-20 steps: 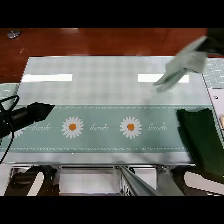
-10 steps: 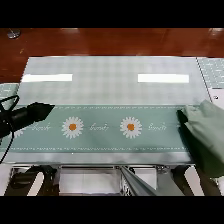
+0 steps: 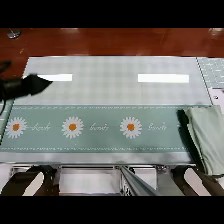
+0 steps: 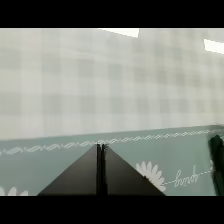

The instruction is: Fold the shirts.

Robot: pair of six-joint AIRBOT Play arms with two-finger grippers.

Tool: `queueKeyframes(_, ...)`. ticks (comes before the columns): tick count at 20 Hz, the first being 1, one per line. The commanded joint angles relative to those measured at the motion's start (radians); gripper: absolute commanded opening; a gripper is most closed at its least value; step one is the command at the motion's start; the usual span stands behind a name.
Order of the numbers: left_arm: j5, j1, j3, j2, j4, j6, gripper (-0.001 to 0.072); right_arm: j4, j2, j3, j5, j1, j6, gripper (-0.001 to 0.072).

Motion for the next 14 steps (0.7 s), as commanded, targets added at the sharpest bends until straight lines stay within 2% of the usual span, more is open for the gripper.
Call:
queueKeyframes(1,-0.016,-0.116,0.269,-0.262,0.081,-0.003,0.0021,-0.074,-0.238,0.129,-0.263,0.477,-0.078,0.0021)
queueKeyframes(2,-0.003,-0.162,0.264,-0.315,0.242,-0.141,0.002,-0.259,-0.318,0.129,-0.278,0.582,-0.006,0.0021)
queueKeyframes(3,-0.05,-0.187,0.264,-0.366,0.371,-0.244,0.0021,-0.401,-0.387,0.129,-0.268,0.641,0.101,0.0021)
queueKeyframes(4,-0.102,-0.202,0.264,-0.403,0.453,-0.259,0.0021,-0.483,-0.441,0.129,-0.245,0.672,0.166,0.002)
queueKeyframes(6,-0.163,-0.205,0.264,-0.435,0.532,-0.248,0.0022,-0.521,-0.493,0.129,-0.224,0.684,0.17,0.002)
queueKeyframes(10,-0.234,-0.192,0.264,-0.432,0.539,-0.226,0.0023,-0.547,-0.471,0.129,-0.16,0.682,0.155,0.0021)
queueKeyframes(14,-0.237,-0.194,0.264,-0.443,0.539,-0.226,0.0022,-0.547,-0.462,0.129,-0.161,0.683,0.155,0.0021)
